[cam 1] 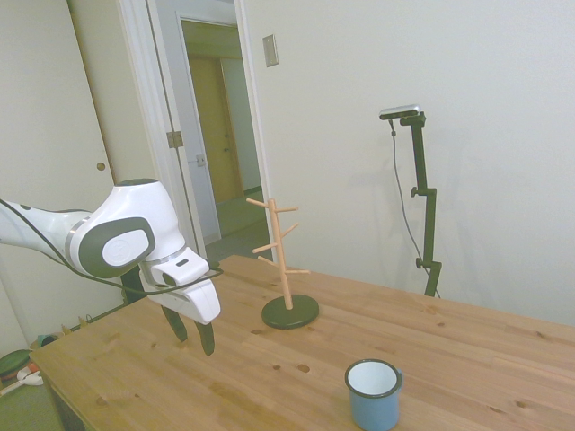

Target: Hang the mug

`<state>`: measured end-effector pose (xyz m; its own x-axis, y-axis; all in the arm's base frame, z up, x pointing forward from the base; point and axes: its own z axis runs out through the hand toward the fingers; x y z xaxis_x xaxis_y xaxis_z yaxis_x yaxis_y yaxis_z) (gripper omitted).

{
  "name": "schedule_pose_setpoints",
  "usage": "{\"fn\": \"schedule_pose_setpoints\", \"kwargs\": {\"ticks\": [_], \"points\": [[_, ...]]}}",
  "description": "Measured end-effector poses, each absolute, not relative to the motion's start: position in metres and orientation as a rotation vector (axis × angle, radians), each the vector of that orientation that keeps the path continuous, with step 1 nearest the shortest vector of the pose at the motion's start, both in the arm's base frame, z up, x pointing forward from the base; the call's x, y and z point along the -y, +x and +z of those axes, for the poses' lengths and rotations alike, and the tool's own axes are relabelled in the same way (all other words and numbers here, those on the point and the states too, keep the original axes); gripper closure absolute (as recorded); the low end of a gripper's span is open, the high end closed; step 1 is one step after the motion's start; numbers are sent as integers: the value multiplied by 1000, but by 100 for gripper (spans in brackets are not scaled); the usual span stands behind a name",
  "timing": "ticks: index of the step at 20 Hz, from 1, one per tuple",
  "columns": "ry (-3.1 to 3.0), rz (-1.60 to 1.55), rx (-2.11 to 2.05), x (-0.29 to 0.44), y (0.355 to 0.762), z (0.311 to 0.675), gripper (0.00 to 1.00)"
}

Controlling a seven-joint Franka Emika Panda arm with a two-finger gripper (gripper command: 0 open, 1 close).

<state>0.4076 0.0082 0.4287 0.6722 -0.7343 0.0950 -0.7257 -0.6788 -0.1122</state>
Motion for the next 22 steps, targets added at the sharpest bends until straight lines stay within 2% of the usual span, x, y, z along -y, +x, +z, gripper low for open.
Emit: {"fn": "schedule_pose_setpoints", "kwargs": {"ticks": [3, 6, 13, 22], "points": [[-2796, -177, -1245, 7, 406, 427, 0], [-2732, -161, -1321, 63, 397, 424, 0], [-2581, -216, -1537, 168, 400, 477, 0], [-2462, -171, -1697, 286, 401, 459, 0]]}}
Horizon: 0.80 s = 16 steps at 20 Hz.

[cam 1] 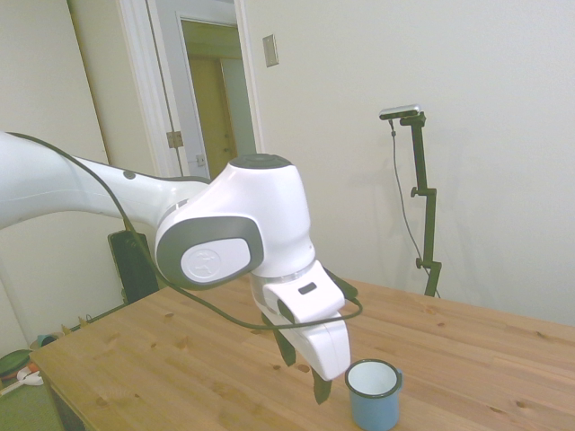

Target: Hang the mug

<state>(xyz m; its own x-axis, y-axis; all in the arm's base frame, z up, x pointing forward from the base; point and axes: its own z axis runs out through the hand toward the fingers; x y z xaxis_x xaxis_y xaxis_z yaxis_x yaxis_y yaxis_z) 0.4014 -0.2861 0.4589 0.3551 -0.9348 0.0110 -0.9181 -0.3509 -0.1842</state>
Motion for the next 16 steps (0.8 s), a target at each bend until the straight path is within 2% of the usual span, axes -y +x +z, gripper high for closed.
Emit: {"fn": "schedule_pose_setpoints", "kwargs": {"ticks": [10, 16], "points": [[-2390, -164, -1789, 361, 423, 458, 0], [-2393, -115, -1803, 380, 450, 428, 0]]}}
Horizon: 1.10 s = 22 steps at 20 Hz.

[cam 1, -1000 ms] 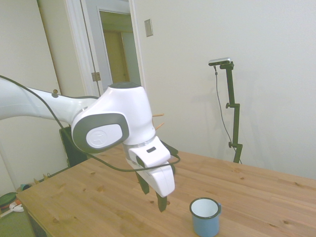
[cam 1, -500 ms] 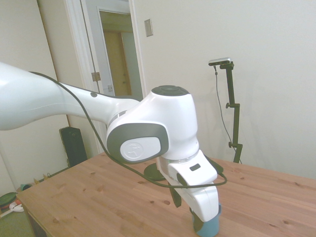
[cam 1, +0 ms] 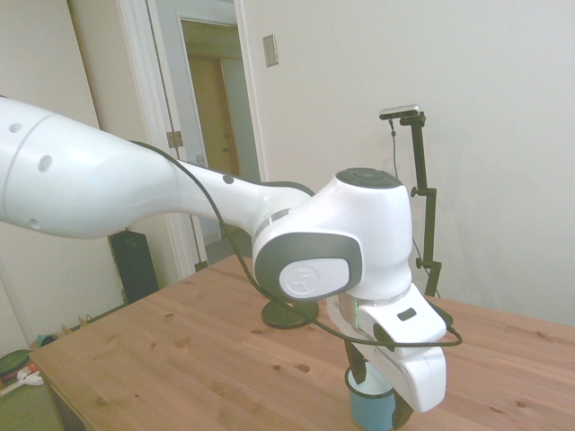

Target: Hang the mug

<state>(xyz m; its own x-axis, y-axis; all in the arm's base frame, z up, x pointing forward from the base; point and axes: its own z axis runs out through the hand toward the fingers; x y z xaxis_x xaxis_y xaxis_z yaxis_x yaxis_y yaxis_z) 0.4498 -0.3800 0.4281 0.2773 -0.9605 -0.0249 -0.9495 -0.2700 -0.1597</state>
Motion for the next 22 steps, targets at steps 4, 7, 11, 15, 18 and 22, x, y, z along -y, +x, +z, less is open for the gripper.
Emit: {"fn": "schedule_pose_setpoints", "kwargs": {"ticks": [4, 7, 11, 15, 18, 22], "points": [[-2392, -99, -1811, 387, 462, 415, 0], [-2394, -90, -1804, 386, 470, 409, 0], [-2411, -68, -1786, 380, 479, 399, 100], [-2415, -55, -1768, 373, 486, 393, 100], [-2413, -51, -1765, 371, 487, 392, 100], [-2416, -44, -1760, 367, 487, 387, 100]]}}
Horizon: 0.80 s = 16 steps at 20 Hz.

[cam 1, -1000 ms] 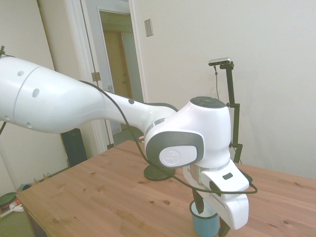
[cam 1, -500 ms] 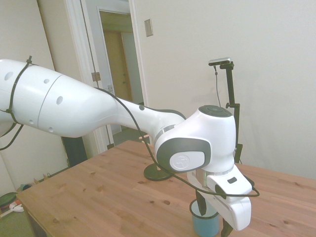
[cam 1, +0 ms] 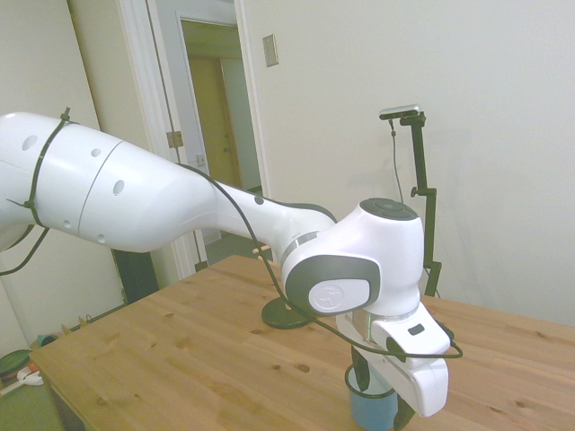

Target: Hang the mug

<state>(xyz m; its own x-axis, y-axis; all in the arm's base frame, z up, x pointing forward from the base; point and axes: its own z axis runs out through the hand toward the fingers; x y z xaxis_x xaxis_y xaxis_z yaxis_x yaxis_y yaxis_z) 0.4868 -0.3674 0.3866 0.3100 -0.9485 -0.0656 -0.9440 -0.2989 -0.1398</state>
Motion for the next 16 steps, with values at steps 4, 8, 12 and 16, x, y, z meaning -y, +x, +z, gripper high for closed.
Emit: {"fn": "schedule_pose_setpoints", "kwargs": {"ticks": [4, 8, 12, 16], "points": [[-2423, -43, -1754, 365, 485, 379, 100], [-2431, -43, -1743, 362, 484, 373, 100], [-2436, -47, -1734, 359, 486, 374, 100], [-2438, -51, -1728, 357, 487, 376, 100]]}}
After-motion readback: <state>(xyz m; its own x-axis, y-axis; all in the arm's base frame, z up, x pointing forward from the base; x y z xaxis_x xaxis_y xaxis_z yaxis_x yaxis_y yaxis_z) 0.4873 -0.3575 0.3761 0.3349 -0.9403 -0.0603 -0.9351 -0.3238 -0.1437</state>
